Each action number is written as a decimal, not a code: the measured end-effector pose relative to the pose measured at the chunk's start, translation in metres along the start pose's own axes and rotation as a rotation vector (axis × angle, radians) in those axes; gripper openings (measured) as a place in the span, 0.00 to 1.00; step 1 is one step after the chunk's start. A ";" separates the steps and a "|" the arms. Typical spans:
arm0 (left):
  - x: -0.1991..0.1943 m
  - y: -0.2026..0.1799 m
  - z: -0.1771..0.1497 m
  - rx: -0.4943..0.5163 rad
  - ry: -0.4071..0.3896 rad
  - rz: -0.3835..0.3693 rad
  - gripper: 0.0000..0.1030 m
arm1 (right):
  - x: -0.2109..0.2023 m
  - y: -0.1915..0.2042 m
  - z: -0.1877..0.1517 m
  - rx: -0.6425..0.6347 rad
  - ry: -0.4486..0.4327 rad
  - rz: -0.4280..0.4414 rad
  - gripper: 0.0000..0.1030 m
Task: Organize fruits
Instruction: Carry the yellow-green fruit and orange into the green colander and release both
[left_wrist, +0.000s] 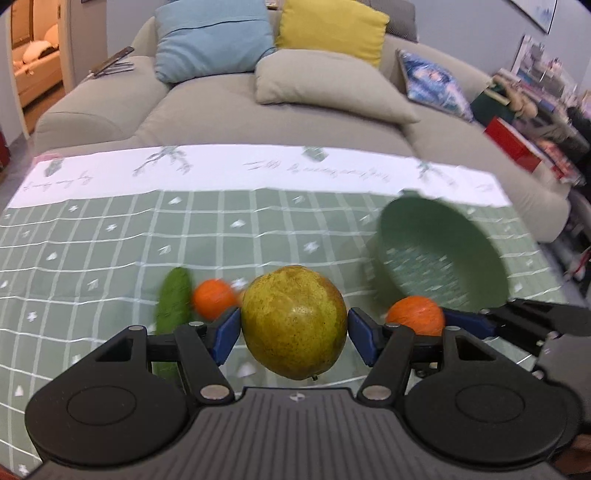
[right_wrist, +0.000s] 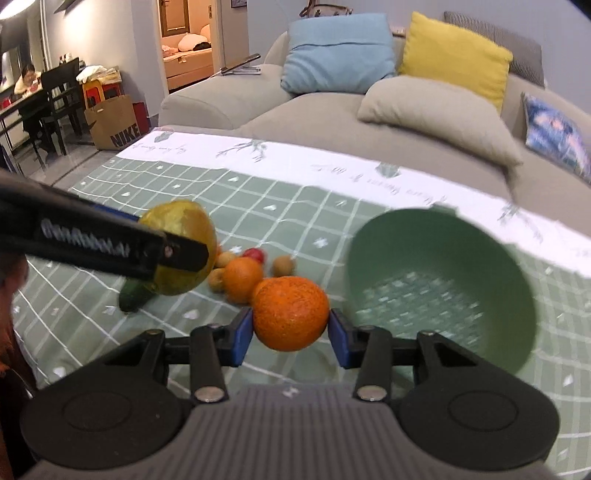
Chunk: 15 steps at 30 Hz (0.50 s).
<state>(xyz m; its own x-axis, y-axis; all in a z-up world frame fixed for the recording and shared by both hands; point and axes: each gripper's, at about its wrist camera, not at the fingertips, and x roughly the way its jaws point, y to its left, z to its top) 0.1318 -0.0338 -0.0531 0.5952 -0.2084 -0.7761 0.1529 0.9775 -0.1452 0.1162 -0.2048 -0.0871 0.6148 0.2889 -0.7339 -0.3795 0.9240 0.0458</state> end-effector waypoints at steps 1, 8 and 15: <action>0.000 -0.006 0.004 -0.007 0.000 -0.016 0.70 | -0.003 -0.007 0.003 -0.011 0.001 -0.011 0.40; 0.018 -0.046 0.034 -0.059 0.021 -0.116 0.70 | -0.005 -0.052 0.017 -0.075 0.033 -0.071 0.40; 0.068 -0.076 0.056 -0.117 0.129 -0.197 0.70 | 0.017 -0.095 0.020 -0.124 0.123 -0.089 0.40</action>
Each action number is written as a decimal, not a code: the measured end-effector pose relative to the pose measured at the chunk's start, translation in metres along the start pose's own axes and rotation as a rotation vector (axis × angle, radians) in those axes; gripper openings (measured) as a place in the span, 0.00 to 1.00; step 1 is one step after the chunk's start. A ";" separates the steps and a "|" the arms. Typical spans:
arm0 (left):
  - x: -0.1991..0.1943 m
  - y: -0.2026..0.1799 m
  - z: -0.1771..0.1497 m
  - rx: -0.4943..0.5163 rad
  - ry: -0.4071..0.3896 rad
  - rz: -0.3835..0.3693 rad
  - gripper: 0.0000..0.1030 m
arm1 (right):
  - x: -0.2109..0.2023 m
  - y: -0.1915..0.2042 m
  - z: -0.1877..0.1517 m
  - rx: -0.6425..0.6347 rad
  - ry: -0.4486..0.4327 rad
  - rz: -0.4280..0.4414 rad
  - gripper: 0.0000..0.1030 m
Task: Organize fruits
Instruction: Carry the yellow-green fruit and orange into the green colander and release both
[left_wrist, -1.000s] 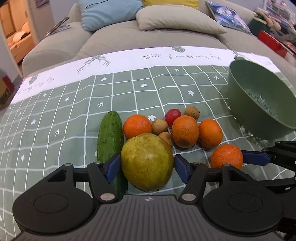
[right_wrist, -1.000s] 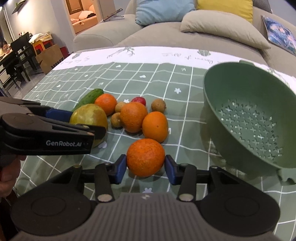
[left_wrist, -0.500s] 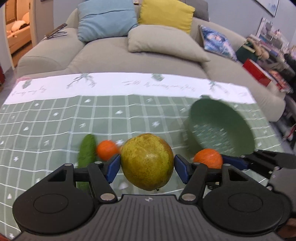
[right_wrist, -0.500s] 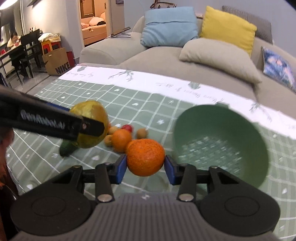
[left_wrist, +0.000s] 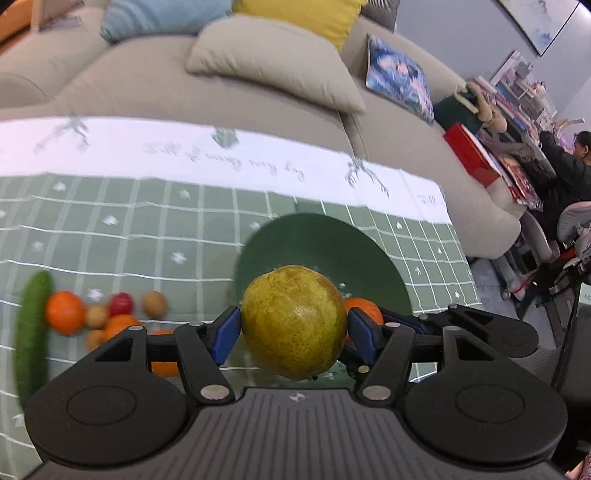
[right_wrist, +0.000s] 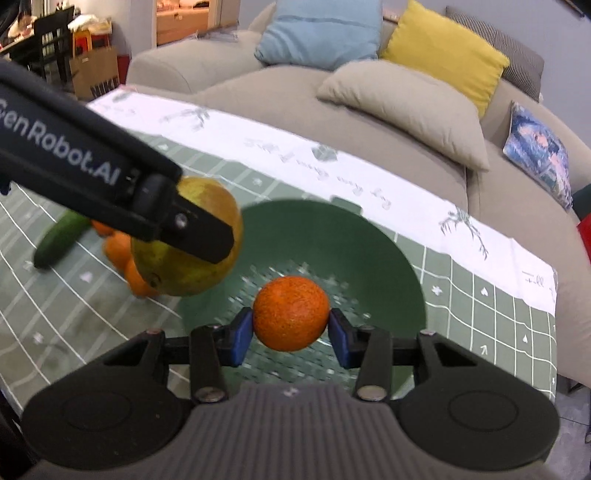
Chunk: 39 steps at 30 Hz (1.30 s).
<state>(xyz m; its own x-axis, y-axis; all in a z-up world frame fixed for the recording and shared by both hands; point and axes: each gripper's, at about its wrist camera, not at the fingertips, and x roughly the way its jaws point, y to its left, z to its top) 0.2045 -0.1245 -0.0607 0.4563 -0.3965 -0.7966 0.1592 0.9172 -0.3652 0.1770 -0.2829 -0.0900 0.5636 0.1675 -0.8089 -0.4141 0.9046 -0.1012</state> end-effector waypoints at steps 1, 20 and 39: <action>0.010 -0.003 0.003 -0.001 0.021 -0.003 0.70 | 0.006 -0.006 0.000 -0.006 0.013 0.004 0.40; 0.095 -0.012 0.018 -0.049 0.257 0.158 0.71 | 0.084 -0.027 0.000 -0.058 0.182 0.134 0.40; 0.084 -0.013 0.026 -0.029 0.237 0.146 0.80 | 0.070 -0.024 0.000 -0.107 0.200 0.076 0.65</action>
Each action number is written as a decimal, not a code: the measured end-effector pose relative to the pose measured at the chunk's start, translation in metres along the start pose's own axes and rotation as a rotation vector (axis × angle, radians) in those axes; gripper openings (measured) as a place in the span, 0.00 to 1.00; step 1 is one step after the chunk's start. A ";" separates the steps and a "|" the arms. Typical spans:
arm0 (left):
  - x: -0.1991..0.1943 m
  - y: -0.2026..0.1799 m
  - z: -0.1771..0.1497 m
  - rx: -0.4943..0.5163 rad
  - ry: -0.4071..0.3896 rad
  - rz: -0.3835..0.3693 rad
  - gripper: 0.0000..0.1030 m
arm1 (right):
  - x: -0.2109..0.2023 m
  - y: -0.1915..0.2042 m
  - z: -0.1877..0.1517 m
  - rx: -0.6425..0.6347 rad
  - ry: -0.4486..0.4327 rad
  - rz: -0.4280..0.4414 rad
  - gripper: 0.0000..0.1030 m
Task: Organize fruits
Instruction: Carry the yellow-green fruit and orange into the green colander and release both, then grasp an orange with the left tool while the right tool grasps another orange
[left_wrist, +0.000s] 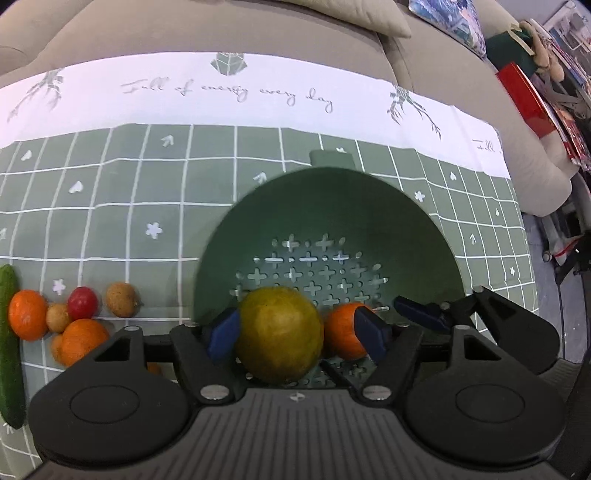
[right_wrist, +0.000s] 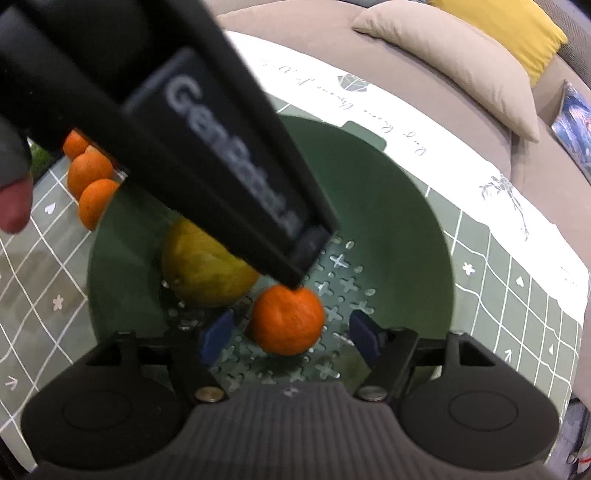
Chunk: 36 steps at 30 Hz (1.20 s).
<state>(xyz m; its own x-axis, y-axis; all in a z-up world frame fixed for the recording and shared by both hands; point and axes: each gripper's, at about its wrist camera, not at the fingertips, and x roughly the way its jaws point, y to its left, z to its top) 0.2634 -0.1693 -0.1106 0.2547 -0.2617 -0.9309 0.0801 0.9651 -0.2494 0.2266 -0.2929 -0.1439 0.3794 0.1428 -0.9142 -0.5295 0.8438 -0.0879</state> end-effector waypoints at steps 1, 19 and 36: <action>-0.003 0.001 0.000 -0.003 -0.006 -0.001 0.80 | -0.003 -0.001 0.000 0.005 -0.002 -0.005 0.67; -0.094 0.046 -0.032 0.028 -0.183 -0.099 0.76 | -0.059 0.050 0.006 0.009 -0.142 -0.089 0.80; -0.126 0.133 -0.089 0.036 -0.289 -0.037 0.76 | -0.075 0.144 0.015 0.127 -0.285 0.023 0.73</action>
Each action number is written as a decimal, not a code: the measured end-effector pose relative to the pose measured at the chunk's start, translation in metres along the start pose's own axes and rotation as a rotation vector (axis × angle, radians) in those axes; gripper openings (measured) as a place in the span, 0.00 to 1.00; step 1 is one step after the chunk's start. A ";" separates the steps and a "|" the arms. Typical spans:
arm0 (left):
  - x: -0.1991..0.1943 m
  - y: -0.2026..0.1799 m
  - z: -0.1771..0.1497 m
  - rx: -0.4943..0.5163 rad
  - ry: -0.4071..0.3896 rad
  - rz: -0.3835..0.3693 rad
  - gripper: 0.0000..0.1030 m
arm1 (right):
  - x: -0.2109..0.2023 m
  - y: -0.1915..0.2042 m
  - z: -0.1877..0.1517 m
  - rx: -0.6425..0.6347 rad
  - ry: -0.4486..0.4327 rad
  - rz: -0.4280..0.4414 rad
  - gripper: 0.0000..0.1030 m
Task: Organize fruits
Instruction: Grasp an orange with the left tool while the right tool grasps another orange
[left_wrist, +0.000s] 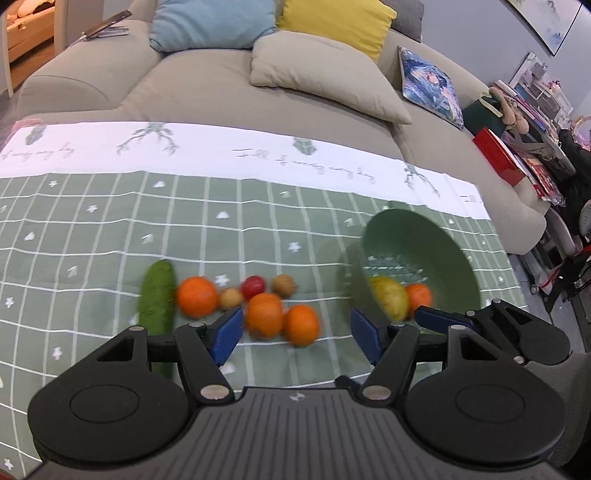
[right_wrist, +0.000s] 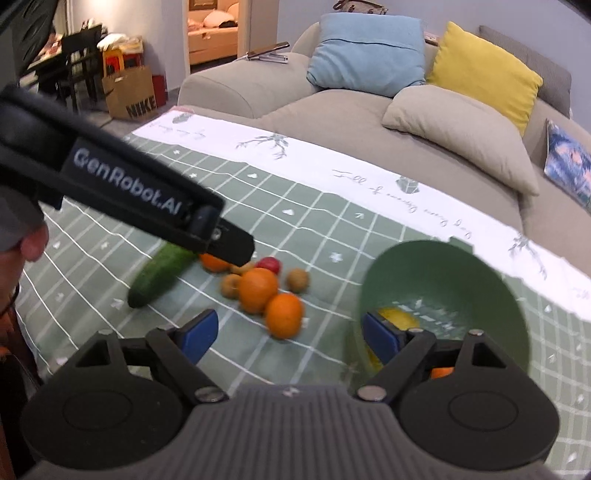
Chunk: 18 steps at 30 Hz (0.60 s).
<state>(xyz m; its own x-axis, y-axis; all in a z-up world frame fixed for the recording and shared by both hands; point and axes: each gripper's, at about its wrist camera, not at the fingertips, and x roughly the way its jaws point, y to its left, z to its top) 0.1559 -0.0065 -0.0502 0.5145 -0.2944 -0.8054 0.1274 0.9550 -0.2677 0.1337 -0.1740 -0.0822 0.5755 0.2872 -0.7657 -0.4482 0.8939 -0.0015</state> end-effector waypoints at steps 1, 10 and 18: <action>0.000 0.006 -0.004 0.001 -0.005 0.004 0.76 | 0.001 0.005 -0.001 0.015 -0.004 0.001 0.70; 0.006 0.039 -0.039 0.057 -0.042 0.056 0.61 | 0.024 0.023 -0.019 0.153 -0.013 -0.034 0.50; 0.023 0.040 -0.038 0.190 -0.077 0.134 0.59 | 0.044 0.020 -0.016 0.170 0.000 -0.050 0.42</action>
<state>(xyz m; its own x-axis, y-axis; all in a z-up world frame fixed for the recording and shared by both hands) 0.1403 0.0234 -0.0997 0.6000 -0.1680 -0.7822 0.2067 0.9771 -0.0513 0.1388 -0.1490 -0.1263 0.5946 0.2409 -0.7671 -0.2965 0.9525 0.0693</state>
